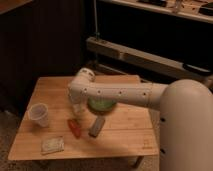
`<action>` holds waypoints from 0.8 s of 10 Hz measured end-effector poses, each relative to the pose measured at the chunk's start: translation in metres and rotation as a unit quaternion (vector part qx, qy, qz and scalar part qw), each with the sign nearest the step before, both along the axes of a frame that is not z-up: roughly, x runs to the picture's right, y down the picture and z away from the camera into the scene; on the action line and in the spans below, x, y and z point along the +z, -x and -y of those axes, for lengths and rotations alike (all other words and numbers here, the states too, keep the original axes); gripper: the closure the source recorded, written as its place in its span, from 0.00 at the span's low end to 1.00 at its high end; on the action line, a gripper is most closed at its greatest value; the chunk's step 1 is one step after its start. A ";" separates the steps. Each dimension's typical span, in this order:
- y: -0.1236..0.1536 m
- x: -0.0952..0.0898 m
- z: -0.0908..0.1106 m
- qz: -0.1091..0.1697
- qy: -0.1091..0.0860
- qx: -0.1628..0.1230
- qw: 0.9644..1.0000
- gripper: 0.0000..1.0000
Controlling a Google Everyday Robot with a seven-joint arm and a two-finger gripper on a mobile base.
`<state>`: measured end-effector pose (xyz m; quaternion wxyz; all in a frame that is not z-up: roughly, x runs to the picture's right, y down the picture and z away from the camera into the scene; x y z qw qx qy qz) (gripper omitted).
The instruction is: Place the bottle in the ceramic bowl
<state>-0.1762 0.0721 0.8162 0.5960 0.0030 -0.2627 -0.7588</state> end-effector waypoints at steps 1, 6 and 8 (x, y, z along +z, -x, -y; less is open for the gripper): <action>0.000 0.000 -0.001 0.000 0.001 -0.001 1.000 0.95; -0.006 -0.008 0.011 0.005 -0.013 0.013 1.000 0.95; -0.004 -0.011 0.015 0.005 -0.019 0.016 1.000 0.95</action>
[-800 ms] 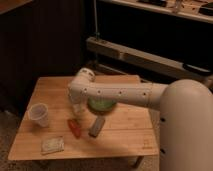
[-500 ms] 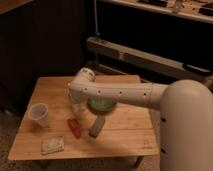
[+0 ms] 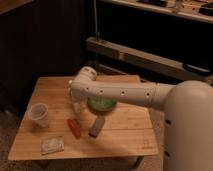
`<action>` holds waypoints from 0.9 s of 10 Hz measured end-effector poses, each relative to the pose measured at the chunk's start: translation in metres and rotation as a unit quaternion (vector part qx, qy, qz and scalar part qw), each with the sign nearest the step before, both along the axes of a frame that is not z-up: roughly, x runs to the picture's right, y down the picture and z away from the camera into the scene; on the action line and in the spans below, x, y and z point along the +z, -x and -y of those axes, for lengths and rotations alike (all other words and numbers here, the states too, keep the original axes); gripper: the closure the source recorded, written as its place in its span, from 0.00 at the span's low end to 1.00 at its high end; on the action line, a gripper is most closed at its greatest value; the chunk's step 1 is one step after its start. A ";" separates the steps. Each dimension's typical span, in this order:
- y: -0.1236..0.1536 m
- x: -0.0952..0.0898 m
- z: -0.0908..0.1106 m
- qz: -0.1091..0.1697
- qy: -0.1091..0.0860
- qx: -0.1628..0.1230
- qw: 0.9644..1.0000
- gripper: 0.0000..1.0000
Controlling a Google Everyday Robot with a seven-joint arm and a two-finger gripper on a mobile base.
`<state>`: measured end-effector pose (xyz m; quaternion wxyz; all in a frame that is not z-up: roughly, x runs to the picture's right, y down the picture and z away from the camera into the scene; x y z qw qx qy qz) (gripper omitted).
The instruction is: Place the bottle in the ceramic bowl
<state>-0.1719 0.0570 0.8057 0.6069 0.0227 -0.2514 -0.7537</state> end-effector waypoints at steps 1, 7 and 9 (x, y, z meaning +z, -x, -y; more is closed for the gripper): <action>-0.003 -0.002 0.005 0.000 -0.007 0.007 1.000 0.95; -0.008 -0.016 0.035 -0.001 -0.042 0.035 0.998 0.95; -0.008 -0.019 0.044 -0.012 -0.047 0.046 0.998 0.95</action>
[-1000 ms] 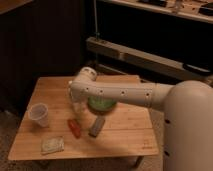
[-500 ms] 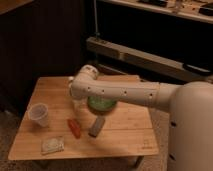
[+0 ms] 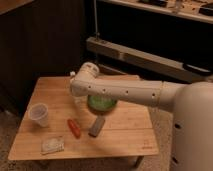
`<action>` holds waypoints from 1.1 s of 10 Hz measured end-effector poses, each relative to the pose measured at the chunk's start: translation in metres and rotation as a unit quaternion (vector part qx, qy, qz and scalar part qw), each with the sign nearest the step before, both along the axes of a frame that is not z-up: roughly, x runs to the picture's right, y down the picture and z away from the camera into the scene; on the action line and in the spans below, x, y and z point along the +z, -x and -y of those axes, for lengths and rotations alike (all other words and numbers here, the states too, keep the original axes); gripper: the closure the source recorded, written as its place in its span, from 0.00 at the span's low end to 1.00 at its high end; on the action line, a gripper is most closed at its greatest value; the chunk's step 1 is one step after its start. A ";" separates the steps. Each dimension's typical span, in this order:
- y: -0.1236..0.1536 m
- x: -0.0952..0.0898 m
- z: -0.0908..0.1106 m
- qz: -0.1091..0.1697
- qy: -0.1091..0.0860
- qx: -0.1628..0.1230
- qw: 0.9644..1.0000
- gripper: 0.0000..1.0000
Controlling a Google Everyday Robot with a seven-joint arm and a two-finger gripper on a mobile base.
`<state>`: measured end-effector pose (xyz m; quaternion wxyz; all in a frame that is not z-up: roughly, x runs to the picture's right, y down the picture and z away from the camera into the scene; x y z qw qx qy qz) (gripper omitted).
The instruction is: Place the bottle in the ceramic bowl
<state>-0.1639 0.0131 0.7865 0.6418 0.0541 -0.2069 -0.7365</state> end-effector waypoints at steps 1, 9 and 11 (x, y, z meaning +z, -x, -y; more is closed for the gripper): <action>0.002 -0.003 0.006 -0.004 -0.002 0.005 1.000 0.95; 0.004 -0.005 0.031 0.053 0.059 0.072 0.994 0.95; 0.009 -0.005 0.034 0.069 0.072 0.072 0.992 0.95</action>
